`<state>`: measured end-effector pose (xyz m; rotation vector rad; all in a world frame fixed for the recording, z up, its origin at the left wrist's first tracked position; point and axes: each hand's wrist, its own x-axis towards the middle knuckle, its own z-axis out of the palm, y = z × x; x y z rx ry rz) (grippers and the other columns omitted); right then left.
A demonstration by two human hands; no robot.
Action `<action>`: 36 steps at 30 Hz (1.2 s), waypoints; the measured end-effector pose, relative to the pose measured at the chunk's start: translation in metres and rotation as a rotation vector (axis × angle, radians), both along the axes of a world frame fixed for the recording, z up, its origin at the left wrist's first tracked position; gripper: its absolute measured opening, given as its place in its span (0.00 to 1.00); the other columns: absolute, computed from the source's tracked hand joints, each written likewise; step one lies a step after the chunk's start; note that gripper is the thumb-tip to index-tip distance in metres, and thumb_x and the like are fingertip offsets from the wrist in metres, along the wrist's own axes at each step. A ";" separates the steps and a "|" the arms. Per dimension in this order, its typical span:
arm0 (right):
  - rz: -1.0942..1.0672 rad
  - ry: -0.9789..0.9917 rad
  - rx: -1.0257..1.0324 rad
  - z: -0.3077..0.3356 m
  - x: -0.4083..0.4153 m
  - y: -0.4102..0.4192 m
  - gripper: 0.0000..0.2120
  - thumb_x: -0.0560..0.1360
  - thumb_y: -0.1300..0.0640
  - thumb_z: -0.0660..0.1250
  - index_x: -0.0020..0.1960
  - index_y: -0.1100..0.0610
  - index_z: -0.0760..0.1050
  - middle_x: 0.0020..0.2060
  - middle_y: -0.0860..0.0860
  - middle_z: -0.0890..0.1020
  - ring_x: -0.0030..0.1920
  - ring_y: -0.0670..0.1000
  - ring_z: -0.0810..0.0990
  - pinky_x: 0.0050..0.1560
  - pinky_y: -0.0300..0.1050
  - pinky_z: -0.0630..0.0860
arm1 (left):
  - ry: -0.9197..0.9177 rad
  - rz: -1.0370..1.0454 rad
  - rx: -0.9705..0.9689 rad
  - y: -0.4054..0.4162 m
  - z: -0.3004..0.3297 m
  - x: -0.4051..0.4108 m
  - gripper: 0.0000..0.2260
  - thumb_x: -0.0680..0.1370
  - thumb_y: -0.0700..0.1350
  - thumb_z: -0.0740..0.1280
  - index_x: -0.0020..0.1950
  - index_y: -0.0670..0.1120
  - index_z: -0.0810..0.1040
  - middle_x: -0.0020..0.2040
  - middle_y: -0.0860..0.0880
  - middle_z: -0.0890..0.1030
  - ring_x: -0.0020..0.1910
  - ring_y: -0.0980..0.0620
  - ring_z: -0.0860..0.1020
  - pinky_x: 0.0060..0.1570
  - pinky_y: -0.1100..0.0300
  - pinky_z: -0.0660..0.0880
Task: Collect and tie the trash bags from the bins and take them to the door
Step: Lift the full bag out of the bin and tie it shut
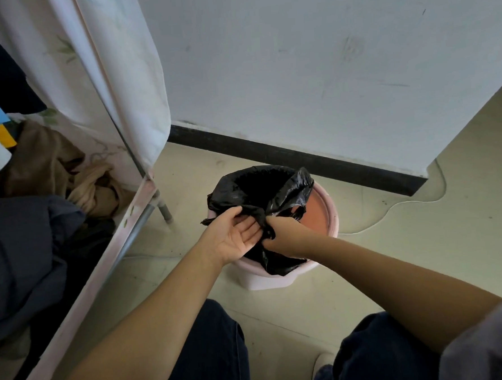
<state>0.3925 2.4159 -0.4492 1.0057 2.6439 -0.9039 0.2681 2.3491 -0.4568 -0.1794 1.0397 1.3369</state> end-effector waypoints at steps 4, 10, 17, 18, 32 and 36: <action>-0.038 0.033 -0.059 0.000 0.020 0.012 0.07 0.76 0.61 0.58 0.42 0.62 0.71 0.37 0.54 0.74 0.38 0.52 0.72 0.37 0.41 0.67 | 0.037 0.111 -0.039 0.010 -0.009 -0.020 0.10 0.79 0.50 0.63 0.55 0.45 0.74 0.52 0.45 0.79 0.48 0.50 0.77 0.46 0.57 0.73; -0.110 0.004 -0.049 0.000 0.040 0.025 0.12 0.76 0.61 0.58 0.34 0.62 0.67 0.32 0.56 0.72 0.36 0.54 0.72 0.39 0.45 0.68 | 0.159 0.303 -0.013 0.041 -0.011 -0.027 0.14 0.80 0.40 0.60 0.66 0.44 0.71 0.53 0.43 0.79 0.44 0.48 0.78 0.47 0.56 0.74; -0.680 0.346 -0.354 -0.002 0.031 0.046 0.12 0.77 0.63 0.55 0.45 0.62 0.77 0.48 0.58 0.74 0.50 0.57 0.77 0.55 0.53 0.75 | 1.461 -0.283 0.048 0.033 -0.014 0.012 0.12 0.80 0.39 0.56 0.59 0.43 0.75 0.49 0.45 0.79 0.49 0.42 0.79 0.48 0.49 0.78; -0.735 0.431 -0.504 -0.002 0.022 0.046 0.11 0.77 0.63 0.56 0.42 0.60 0.77 0.48 0.59 0.76 0.48 0.57 0.78 0.54 0.55 0.76 | 1.568 -0.424 0.084 0.032 -0.015 0.019 0.11 0.79 0.39 0.56 0.58 0.42 0.75 0.50 0.44 0.79 0.49 0.41 0.78 0.49 0.47 0.76; -0.363 0.261 -0.190 -0.011 0.028 0.042 0.16 0.77 0.64 0.57 0.59 0.52 0.75 0.49 0.51 0.80 0.49 0.54 0.80 0.50 0.48 0.78 | 0.795 -0.236 -0.129 0.079 -0.040 -0.017 0.22 0.72 0.59 0.64 0.57 0.45 0.79 0.53 0.45 0.82 0.51 0.46 0.81 0.55 0.50 0.78; -0.255 0.202 -0.167 -0.021 0.028 0.042 0.17 0.76 0.66 0.56 0.58 0.52 0.75 0.45 0.48 0.77 0.40 0.48 0.77 0.37 0.36 0.72 | 0.893 -0.312 -0.088 0.116 -0.043 -0.014 0.16 0.76 0.47 0.64 0.63 0.44 0.76 0.57 0.44 0.80 0.56 0.44 0.79 0.55 0.55 0.75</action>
